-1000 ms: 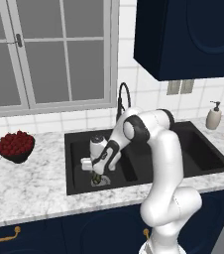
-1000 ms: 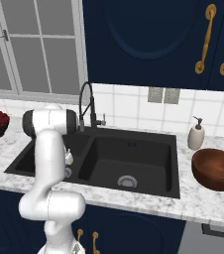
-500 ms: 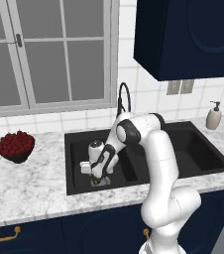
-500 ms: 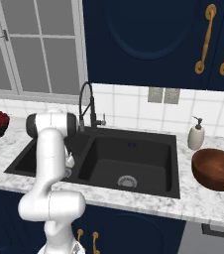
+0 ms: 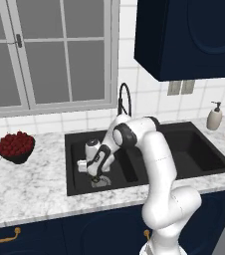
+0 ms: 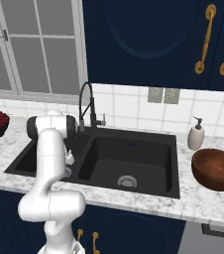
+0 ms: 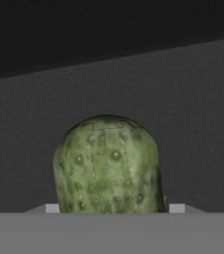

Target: Pick the cucumber from the sink and place it in the bowl. Then pick the bowl and place it in the microwave. Then close the microwave door and press the start button.

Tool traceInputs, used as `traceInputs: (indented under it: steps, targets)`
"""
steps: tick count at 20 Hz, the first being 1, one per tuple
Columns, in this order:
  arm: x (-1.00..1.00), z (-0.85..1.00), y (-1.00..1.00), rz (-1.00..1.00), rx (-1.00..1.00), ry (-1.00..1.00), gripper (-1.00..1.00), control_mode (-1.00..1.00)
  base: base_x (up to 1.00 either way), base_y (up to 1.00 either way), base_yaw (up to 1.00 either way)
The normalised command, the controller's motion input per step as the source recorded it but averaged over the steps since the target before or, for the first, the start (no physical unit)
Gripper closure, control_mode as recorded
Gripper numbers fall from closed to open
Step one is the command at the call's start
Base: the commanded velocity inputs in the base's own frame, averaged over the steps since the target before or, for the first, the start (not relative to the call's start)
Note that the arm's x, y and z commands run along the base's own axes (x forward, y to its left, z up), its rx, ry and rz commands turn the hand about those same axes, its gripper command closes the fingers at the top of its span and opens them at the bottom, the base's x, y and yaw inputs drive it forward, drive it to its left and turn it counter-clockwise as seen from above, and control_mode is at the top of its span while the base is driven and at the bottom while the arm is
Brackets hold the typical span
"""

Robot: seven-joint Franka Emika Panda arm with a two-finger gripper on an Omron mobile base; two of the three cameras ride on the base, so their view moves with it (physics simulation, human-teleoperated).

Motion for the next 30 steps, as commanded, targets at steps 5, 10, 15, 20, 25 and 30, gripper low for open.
traceInputs:
  steps: [5,10,15,20,25,30]
  targets:
    - [-0.39,0.92,0.00,-0.07,0.03,0.00,1.00,-1.00,0.00,0.00,0.00]
    - [-0.73,1.00,-0.06,0.00,0.05,-0.03,1.00,-1.00,0.00,0.00,0.00]
    - [-0.33,1.00,0.02,0.00,0.05,-0.34,1.00,-1.00,0.00,0.00,0.00]
    - [-0.39,1.00,0.00,0.00,0.09,-0.20,1.00,-1.00,0.00,0.00,0.00]
    - [-0.44,1.00,0.00,0.00,0.04,-0.25,1.00,-1.00,0.00,0.00,0.00]
    - [-0.42,1.00,0.01,0.00,0.04,-0.25,1.00,-1.00,0.00,0.00,0.00]
